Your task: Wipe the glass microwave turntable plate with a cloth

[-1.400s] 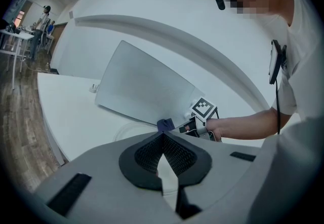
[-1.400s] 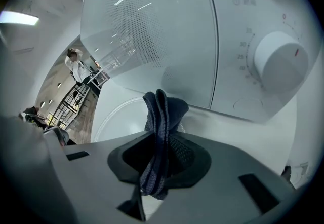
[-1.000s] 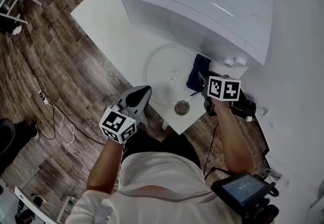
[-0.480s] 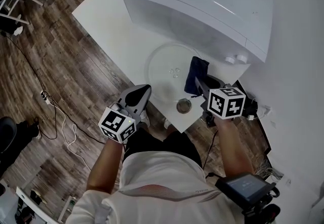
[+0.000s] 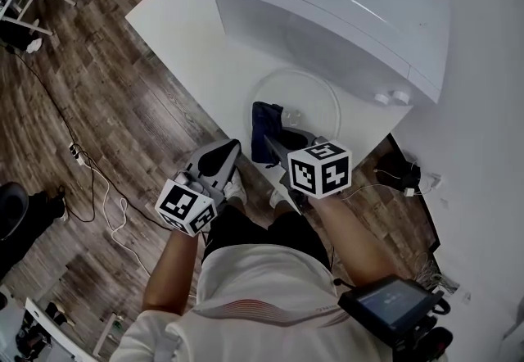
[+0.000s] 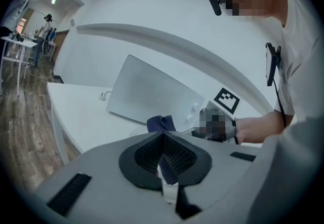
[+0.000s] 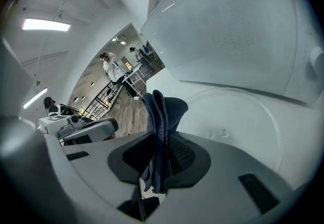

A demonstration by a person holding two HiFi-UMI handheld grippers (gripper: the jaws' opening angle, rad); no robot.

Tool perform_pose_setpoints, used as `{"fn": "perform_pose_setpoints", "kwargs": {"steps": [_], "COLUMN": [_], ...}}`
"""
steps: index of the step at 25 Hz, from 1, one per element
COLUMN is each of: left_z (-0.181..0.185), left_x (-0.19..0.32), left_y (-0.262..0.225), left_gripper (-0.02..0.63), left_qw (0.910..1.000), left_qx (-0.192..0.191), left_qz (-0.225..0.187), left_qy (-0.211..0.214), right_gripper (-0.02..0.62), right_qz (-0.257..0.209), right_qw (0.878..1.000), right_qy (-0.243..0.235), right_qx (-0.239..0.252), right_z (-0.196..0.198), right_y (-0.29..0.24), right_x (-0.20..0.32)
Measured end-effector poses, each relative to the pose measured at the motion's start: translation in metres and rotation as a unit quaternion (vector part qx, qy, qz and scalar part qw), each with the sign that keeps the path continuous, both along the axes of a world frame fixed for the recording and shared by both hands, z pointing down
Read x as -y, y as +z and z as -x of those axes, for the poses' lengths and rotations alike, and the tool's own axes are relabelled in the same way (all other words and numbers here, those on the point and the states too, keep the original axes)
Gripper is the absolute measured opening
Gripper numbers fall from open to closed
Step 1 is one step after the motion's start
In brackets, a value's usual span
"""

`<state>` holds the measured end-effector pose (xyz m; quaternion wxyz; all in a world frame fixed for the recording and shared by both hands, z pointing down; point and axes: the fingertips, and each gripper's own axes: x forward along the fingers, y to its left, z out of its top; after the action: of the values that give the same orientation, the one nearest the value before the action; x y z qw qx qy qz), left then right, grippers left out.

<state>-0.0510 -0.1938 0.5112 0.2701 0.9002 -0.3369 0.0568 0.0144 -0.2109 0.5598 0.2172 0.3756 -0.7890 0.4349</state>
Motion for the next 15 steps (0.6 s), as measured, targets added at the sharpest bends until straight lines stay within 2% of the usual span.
{"fn": "perform_pose_setpoints", "kwargs": {"steps": [6, 10, 15], "left_z": [0.017, 0.022, 0.019], "left_x": [-0.003, -0.005, -0.006], "left_y": [0.005, 0.009, 0.01], "left_gripper": [0.009, 0.009, 0.009], "left_qw": [0.9999, 0.9998, 0.9998], "left_qx": [0.004, 0.002, -0.01], "left_qz": [0.006, 0.013, 0.015], "left_qy": [-0.013, -0.016, -0.012], "right_gripper": [0.066, 0.066, 0.066], "right_qz": [0.038, 0.063, 0.069], "right_qw": [0.999, 0.998, 0.998], "right_qy": [-0.003, 0.005, 0.013], "right_qx": [0.012, 0.004, -0.007], "right_z": [0.035, 0.038, 0.027], "right_y": [0.031, 0.049, 0.055], "right_x": [0.007, 0.008, 0.004]}}
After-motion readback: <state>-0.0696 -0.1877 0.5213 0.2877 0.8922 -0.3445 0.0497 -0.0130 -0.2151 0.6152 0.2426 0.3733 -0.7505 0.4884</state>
